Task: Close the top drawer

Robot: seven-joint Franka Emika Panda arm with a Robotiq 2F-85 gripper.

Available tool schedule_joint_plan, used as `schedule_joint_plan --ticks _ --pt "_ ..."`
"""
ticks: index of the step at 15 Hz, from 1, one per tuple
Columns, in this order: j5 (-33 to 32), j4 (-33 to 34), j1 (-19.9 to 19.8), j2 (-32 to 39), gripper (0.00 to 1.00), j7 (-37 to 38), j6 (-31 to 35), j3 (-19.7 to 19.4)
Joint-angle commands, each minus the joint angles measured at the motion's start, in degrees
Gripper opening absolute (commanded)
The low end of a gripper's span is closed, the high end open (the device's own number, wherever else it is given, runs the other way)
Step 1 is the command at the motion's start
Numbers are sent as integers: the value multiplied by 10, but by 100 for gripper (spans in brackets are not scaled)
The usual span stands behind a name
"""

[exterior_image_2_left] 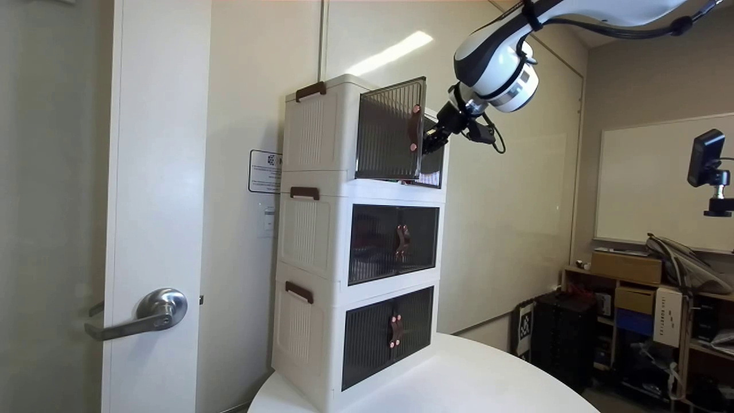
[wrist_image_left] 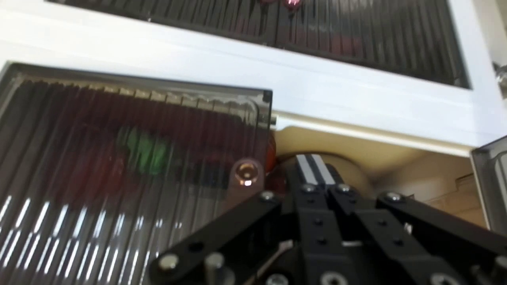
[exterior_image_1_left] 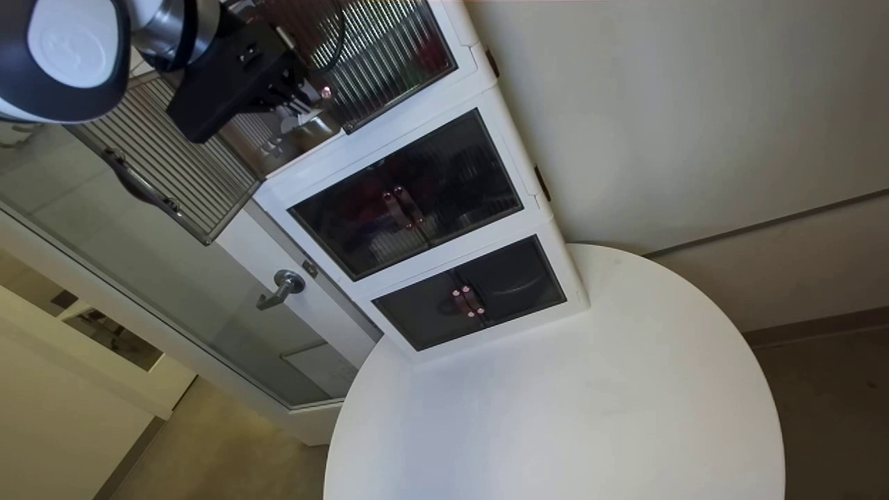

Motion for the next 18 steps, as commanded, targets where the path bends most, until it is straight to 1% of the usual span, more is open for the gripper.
schedule_joint_plan --ticks 1,2,4,9,12,14,18 --pt "-85 27 -12 -13 0 40 -130 -22" --pt "-99 36 -13 -12 0 44 -147 -26" --pt "-121 44 -15 -6 0 67 -127 -31" --pt "-86 42 -16 11 0 89 -7 -21" --pt "-56 39 -12 23 0 74 60 -8" --pt "-40 40 -11 33 0 65 89 3" --pt "-23 41 -13 48 0 54 124 22"
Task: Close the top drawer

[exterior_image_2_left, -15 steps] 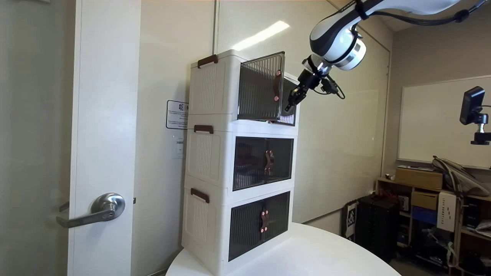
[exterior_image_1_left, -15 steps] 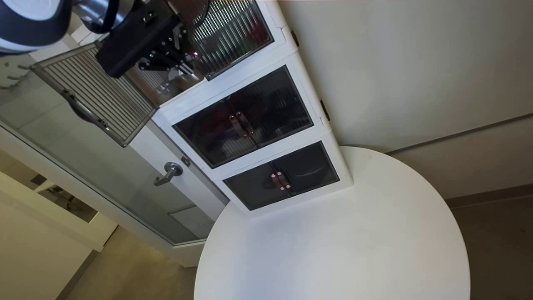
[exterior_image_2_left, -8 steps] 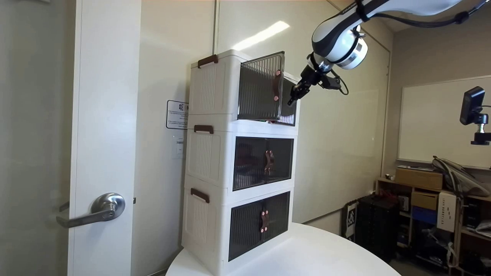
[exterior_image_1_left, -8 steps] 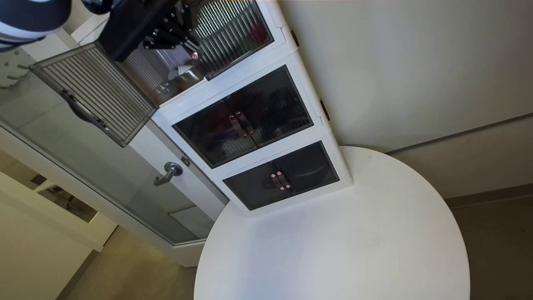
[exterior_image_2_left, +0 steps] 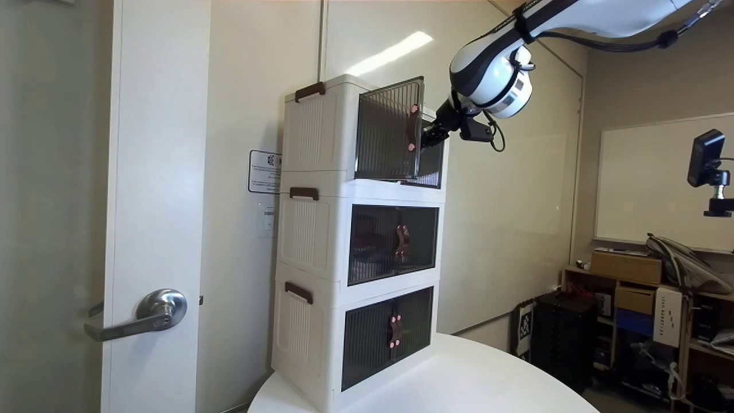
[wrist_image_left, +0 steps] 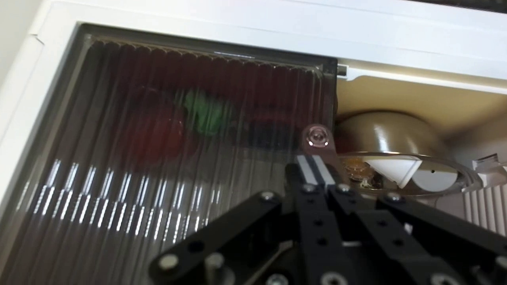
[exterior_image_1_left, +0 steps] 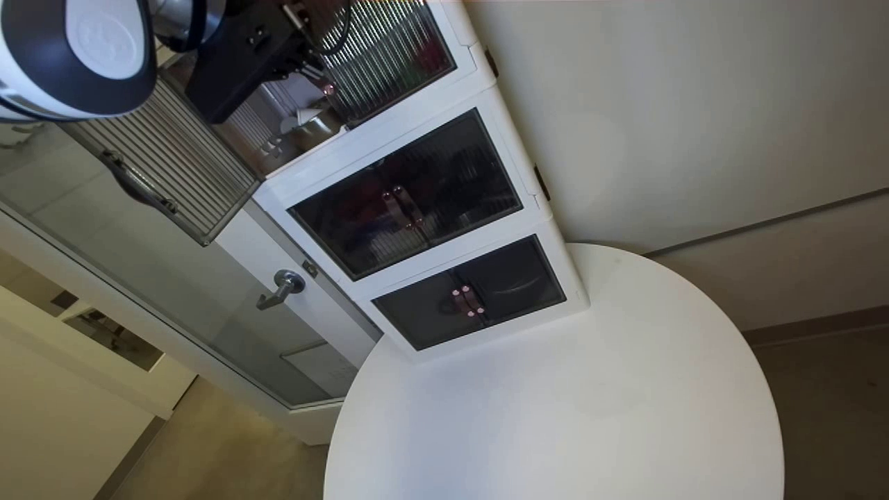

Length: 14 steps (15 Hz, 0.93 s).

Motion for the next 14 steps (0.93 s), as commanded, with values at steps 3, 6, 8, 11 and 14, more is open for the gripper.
schedule_joint_plan --ticks 3,6,8,11,14 --pt "18 7 -2 12 0 -22 22 12" --pt "-1 -3 -2 -2 0 -10 14 -1" --pt "-18 -13 -1 -13 0 3 22 -14" --pt "-147 -33 2 -40 0 81 8 -62" --pt "-282 -25 56 -60 0 155 -43 -179"
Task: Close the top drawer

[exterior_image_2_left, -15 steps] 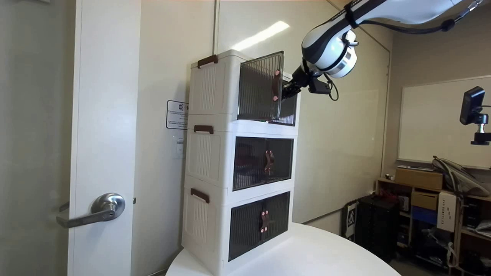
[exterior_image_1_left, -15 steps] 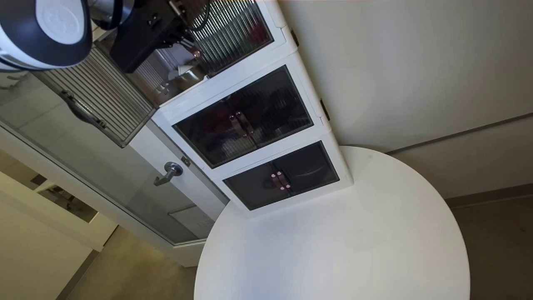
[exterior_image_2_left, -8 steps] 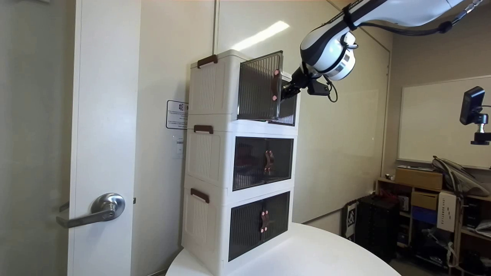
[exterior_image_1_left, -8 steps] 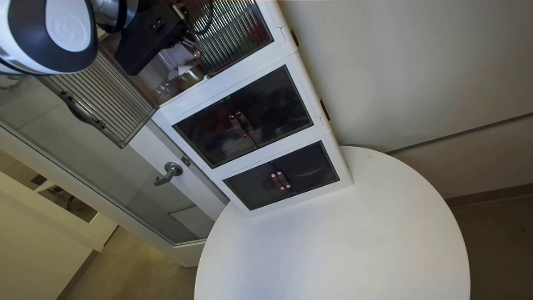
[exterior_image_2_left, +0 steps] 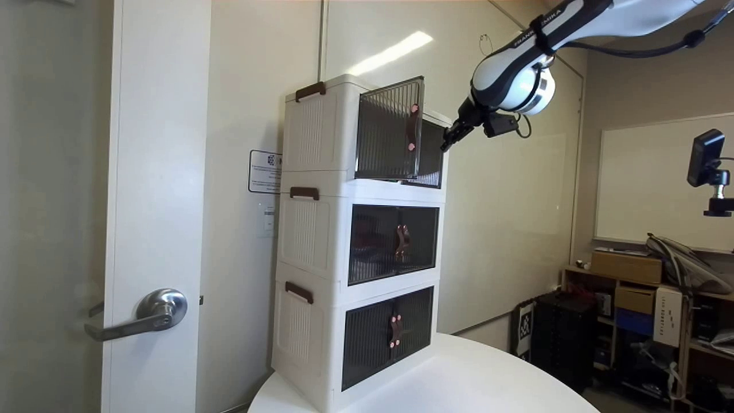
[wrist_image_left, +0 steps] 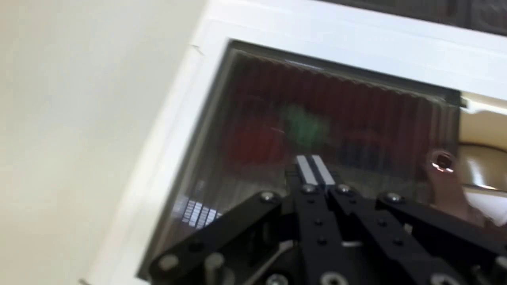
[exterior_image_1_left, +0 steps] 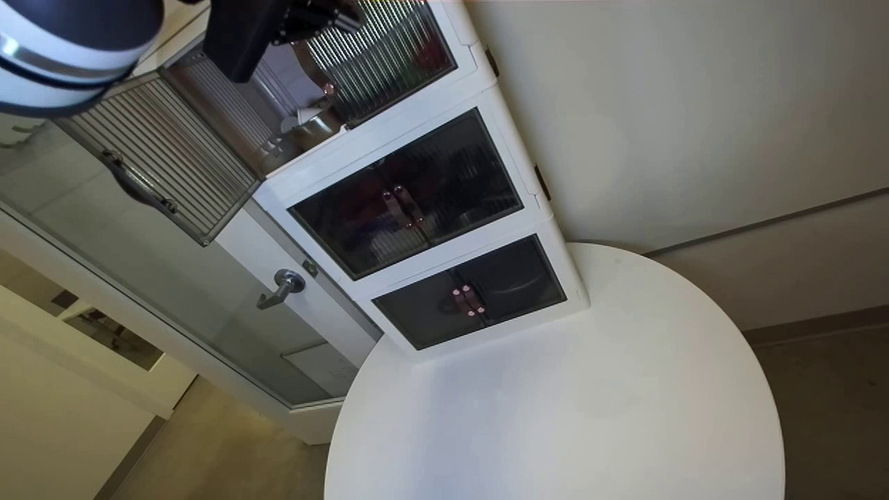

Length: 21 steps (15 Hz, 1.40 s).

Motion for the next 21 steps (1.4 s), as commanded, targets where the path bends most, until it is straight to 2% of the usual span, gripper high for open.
schedule_joint_plan --ticks 1,2,3,4,6,9,13,16,19,21 --pt "-160 -5 42 -45 0 93 -89 -97" --pt "-208 -3 38 -59 0 113 -134 -94" --pt "-205 -6 36 -77 0 85 -187 -85" --pt "-200 -9 8 -91 0 62 -230 -50" --pt "-143 3 8 -118 0 0 -324 -27" --pt "-103 30 15 -147 0 -54 -466 -3" --pt "-130 74 22 -159 0 -76 -655 22" --pt "-116 116 32 -153 0 -114 -785 35" --pt "-78 158 45 -146 0 -158 -889 44" --pt "-26 181 51 -147 0 -182 -925 45"
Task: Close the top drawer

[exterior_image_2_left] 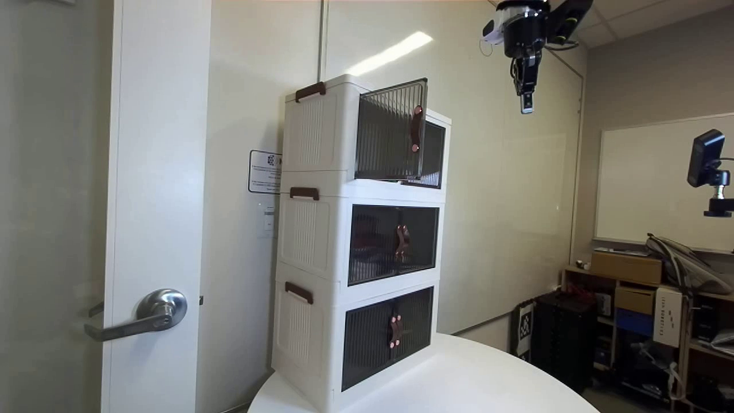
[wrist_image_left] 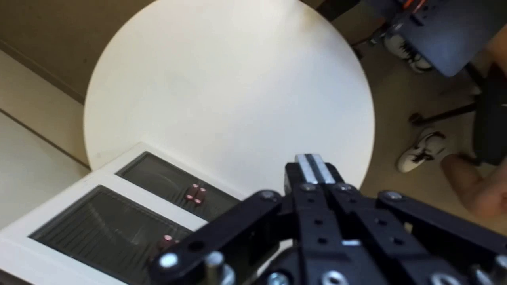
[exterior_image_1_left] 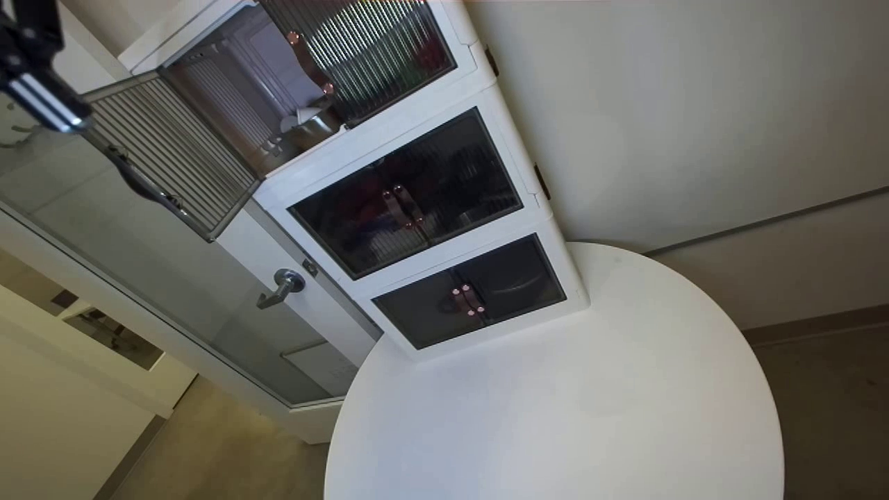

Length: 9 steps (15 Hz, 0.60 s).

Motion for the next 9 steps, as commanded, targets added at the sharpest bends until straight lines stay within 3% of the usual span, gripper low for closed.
schedule_joint_plan --ticks 1,6,8,9 --pt "84 67 10 17 0 -51 -79 -1" --pt "214 98 12 32 0 -84 -142 -4" --pt "234 94 15 34 0 -80 -145 5" --pt "236 90 17 34 23 -73 -140 11"
